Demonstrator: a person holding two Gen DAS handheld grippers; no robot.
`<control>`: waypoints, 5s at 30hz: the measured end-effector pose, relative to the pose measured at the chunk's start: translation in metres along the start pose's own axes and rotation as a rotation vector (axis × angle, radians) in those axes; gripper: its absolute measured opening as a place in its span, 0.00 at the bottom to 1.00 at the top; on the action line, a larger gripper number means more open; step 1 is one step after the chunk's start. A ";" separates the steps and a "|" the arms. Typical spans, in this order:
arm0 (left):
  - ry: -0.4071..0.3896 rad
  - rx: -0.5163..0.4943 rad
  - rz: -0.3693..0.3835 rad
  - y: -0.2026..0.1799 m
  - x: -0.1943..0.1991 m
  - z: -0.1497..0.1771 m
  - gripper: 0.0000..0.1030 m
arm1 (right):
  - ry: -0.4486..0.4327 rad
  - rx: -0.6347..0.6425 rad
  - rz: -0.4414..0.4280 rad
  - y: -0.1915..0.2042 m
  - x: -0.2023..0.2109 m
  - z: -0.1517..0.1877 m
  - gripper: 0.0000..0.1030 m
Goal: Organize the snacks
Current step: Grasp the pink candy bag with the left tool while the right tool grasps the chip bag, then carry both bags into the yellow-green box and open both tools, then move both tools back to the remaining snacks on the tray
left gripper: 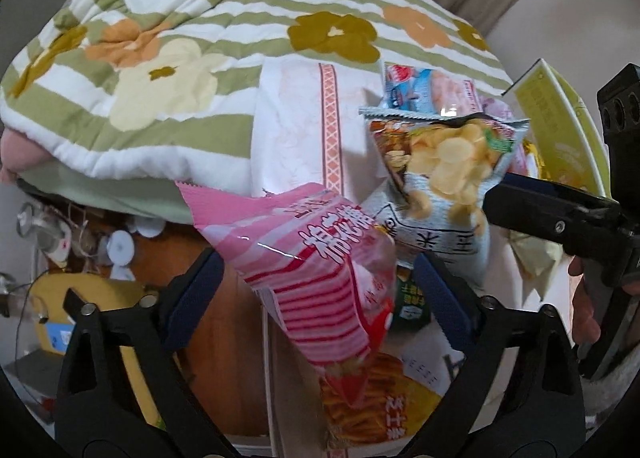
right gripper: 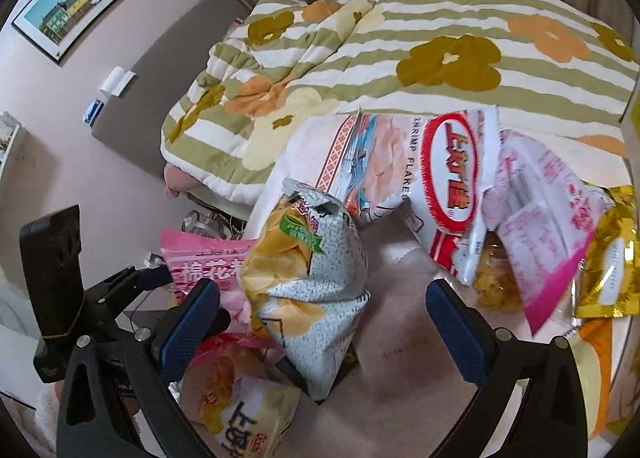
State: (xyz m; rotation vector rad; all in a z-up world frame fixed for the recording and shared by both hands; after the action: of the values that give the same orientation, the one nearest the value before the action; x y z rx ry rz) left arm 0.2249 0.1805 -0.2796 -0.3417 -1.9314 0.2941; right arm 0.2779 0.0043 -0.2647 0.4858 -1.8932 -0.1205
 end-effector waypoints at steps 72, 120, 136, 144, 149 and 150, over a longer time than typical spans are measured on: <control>-0.332 -0.301 0.038 -0.312 0.066 -0.106 0.61 | -0.357 -0.065 0.145 -0.192 0.267 -0.013 0.49; -0.062 -0.436 0.024 -0.408 -0.097 -0.162 0.99 | -0.227 -0.263 0.408 -0.360 0.231 -0.031 1.00; -0.164 -0.388 -0.011 -0.402 -0.036 -0.125 0.99 | -0.330 -0.172 0.362 -0.310 0.276 -0.002 1.00; -0.247 -0.338 -0.053 -0.393 0.019 -0.101 0.99 | -0.372 -0.073 0.366 -0.273 0.307 0.005 1.00; -0.279 -0.265 -0.113 -0.364 0.053 -0.083 0.99 | -0.409 -0.027 0.369 -0.249 0.314 0.009 1.00; -0.282 -0.247 -0.131 -0.355 0.060 -0.079 0.99 | -0.409 -0.015 0.363 -0.243 0.313 0.009 1.00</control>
State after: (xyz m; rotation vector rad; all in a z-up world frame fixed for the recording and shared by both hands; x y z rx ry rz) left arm 0.2410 -0.1229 -0.0708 -0.3477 -2.2640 0.0155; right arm 0.2440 -0.3400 -0.0701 0.1012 -2.3478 0.0083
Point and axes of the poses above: each gripper's, at about its wrist camera, not at the fingertips, and x roughly against the way its jaws point, y to its left, z to its underside, the point moved 3 cm from there along -x, roughly the way its jaws point, and after that the axes turned 8 degrees about z, right-handed, at the moved point
